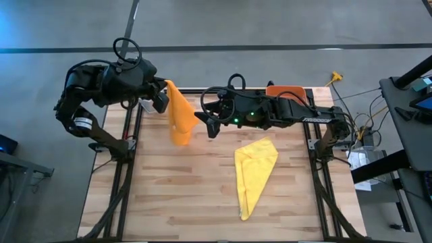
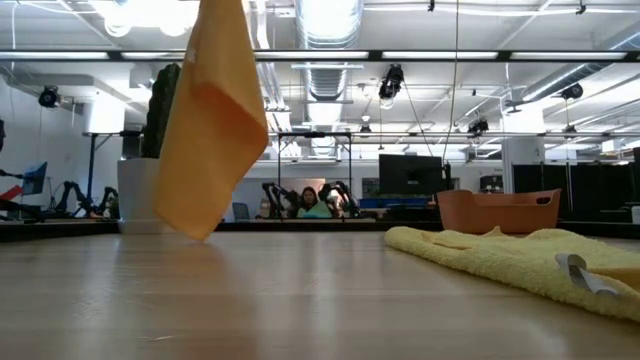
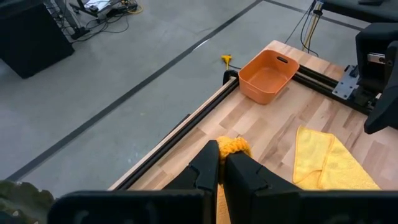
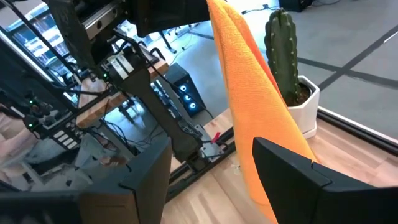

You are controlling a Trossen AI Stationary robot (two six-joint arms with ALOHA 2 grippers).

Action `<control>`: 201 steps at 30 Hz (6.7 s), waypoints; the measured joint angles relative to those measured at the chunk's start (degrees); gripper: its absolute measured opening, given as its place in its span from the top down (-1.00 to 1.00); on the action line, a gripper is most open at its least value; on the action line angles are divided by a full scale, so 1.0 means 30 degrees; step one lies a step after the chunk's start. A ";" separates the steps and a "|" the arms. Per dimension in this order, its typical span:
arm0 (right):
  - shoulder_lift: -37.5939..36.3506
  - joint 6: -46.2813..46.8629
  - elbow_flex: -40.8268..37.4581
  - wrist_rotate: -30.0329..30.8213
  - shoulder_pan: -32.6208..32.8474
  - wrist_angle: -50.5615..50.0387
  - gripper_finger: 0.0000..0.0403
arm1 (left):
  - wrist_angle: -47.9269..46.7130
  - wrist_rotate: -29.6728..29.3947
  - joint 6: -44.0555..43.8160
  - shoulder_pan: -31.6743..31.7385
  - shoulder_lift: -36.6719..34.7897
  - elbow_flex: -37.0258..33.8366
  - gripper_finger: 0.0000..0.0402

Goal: Roll microfiber towels into tight, uniform cylinder then place into a basket
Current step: Fold the orange towel

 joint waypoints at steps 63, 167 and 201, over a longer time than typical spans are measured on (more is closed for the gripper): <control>0.7337 -2.3649 -0.0070 1.4184 0.0710 0.7521 -0.10 | 0.6348 0.3400 -0.2449 -0.0005 -0.1494 0.0029 1.00; 0.5536 -0.6778 -0.2343 -0.8012 0.0655 -0.6187 0.96 | 0.1109 1.4100 -0.4551 0.0989 -1.0563 -2.1459 1.00; 0.6054 -0.6085 -0.6692 -0.7682 -0.0799 -0.4223 0.96 | 0.9754 0.7781 -0.6145 -0.3925 -1.0336 -3.2372 1.00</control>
